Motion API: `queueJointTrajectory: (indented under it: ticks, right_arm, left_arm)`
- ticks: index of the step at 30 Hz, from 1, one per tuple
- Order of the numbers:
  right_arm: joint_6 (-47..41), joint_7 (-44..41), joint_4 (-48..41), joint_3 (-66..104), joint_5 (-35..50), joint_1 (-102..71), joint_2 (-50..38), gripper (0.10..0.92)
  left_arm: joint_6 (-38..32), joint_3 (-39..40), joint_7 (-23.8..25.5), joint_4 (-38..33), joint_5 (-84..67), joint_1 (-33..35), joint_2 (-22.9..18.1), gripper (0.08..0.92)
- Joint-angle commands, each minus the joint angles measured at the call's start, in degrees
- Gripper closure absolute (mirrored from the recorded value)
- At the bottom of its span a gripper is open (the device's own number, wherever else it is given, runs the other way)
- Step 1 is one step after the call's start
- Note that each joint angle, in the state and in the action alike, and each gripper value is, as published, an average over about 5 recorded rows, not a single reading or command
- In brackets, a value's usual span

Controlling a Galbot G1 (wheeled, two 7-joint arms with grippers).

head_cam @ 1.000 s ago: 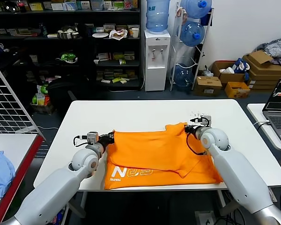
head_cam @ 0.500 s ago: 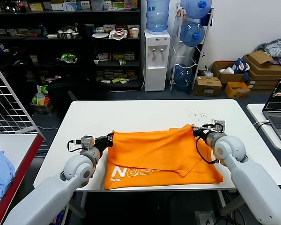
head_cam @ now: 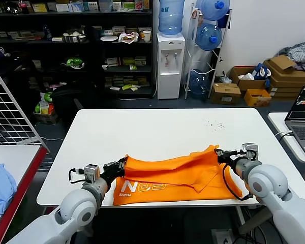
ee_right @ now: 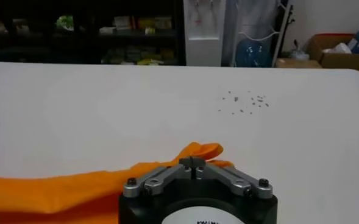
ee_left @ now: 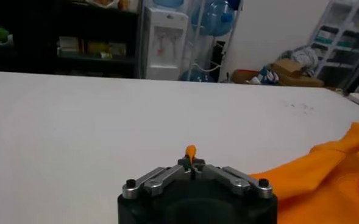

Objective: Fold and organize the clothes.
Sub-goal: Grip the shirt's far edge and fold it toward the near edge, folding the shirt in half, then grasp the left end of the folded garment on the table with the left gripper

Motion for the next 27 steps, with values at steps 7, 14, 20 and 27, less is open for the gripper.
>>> queueJointTrajectory:
  ticks: [7,14,20,27]
  right_arm:
    - [-1.7,2.0,8.5,6.9,0.5,-12.9,-2.0,0.853]
    - [-1.5,2.3,8.3,7.9,0.2,-11.9,-1.8,0.657]
    - [-1.1,2.4,7.9,9.2,0.1,-11.9,-1.1,0.483]
    - [-1.0,2.4,8.0,9.5,-0.2,-12.7,-0.1,0.284]
  left_arm:
    - [1.0,-3.5,-0.9,-6.7,1.5,9.7,2.8,0.821]
    - [0.8,-5.6,-0.9,-6.0,3.2,12.2,1.9,0.622]
    - [-0.5,-6.9,-0.3,-3.4,6.4,15.1,0.0,0.449]
    - [-0.9,-8.7,0.6,0.0,7.5,15.2,-2.9,0.250]
